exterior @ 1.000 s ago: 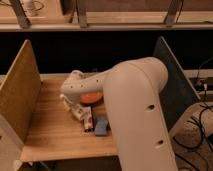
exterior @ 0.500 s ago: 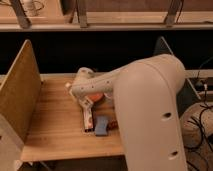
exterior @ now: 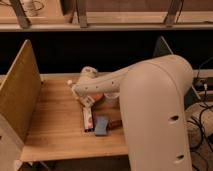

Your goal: Place the bottle in the ceramic bowl

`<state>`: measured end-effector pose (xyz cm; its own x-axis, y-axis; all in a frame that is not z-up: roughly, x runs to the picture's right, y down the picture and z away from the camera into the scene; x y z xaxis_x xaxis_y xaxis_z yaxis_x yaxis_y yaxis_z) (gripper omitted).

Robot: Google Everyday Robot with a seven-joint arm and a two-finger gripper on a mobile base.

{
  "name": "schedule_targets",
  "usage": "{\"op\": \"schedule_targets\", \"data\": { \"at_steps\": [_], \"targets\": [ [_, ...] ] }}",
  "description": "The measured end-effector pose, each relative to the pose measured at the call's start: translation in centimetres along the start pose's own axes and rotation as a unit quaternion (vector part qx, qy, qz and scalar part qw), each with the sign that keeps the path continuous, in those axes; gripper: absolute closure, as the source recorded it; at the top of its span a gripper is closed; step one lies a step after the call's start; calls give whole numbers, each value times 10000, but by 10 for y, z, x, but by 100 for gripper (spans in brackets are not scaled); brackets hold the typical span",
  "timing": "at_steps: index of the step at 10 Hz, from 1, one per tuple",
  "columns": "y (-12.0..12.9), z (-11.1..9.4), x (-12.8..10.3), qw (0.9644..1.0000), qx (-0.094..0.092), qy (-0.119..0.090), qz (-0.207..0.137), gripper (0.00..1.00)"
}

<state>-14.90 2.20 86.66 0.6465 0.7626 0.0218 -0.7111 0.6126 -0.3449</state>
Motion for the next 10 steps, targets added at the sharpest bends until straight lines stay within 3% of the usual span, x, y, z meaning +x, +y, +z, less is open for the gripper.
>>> {"op": "schedule_targets", "data": {
  "at_steps": [3, 6, 8, 10],
  "targets": [
    [-20, 7, -20, 9996, 291, 20, 56, 100],
    [-55, 18, -16, 9979, 499, 164, 375, 100],
    [-82, 24, 6, 9940, 490, 214, 949, 100],
    [-93, 27, 23, 9894, 341, 177, 1402, 100]
  ]
}}
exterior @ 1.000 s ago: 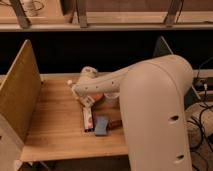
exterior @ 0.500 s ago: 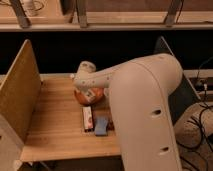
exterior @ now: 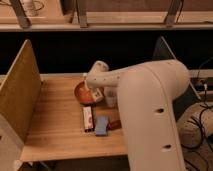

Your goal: Place the bottle in the ceramic bowl

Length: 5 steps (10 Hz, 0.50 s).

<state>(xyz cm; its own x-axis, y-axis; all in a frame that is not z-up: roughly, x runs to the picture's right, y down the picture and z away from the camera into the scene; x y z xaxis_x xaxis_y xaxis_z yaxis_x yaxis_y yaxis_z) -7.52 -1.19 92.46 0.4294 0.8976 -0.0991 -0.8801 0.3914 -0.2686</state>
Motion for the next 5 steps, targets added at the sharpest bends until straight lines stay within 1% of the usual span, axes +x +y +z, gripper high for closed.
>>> {"op": "schedule_targets", "data": {
  "at_steps": [1, 3, 5],
  "targets": [
    [-3, 1, 3, 10000, -23, 1, 82, 96],
    [3, 1, 1, 10000, -60, -6, 60, 78],
    [1, 1, 1, 10000, -52, -5, 72, 58]
  ]
}}
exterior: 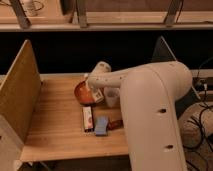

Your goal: Place the bottle in the ceramic bowl

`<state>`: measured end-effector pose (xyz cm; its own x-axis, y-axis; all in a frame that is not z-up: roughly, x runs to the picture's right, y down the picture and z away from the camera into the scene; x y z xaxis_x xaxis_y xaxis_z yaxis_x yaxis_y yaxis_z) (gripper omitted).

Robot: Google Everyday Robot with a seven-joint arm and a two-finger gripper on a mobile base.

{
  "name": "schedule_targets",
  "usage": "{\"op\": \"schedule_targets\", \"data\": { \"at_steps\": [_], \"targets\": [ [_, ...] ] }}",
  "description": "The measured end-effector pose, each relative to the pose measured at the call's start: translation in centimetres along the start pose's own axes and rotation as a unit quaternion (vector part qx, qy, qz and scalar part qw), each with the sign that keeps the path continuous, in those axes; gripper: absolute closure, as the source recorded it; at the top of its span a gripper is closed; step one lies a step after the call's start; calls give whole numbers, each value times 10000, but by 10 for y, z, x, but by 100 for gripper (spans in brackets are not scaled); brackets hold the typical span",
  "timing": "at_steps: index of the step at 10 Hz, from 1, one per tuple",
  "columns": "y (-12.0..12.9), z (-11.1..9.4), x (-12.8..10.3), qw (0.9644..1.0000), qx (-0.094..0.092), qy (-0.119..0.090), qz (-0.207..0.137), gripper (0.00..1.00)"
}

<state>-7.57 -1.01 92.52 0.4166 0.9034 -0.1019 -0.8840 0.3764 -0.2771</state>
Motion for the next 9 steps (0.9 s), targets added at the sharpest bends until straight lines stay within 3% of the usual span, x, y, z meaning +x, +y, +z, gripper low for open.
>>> {"op": "schedule_targets", "data": {
  "at_steps": [3, 4, 9],
  "targets": [
    [2, 0, -1, 10000, -7, 0, -12, 26],
    [2, 0, -1, 10000, -7, 0, -12, 22],
    [1, 0, 0, 10000, -4, 0, -11, 20]
  ]
}}
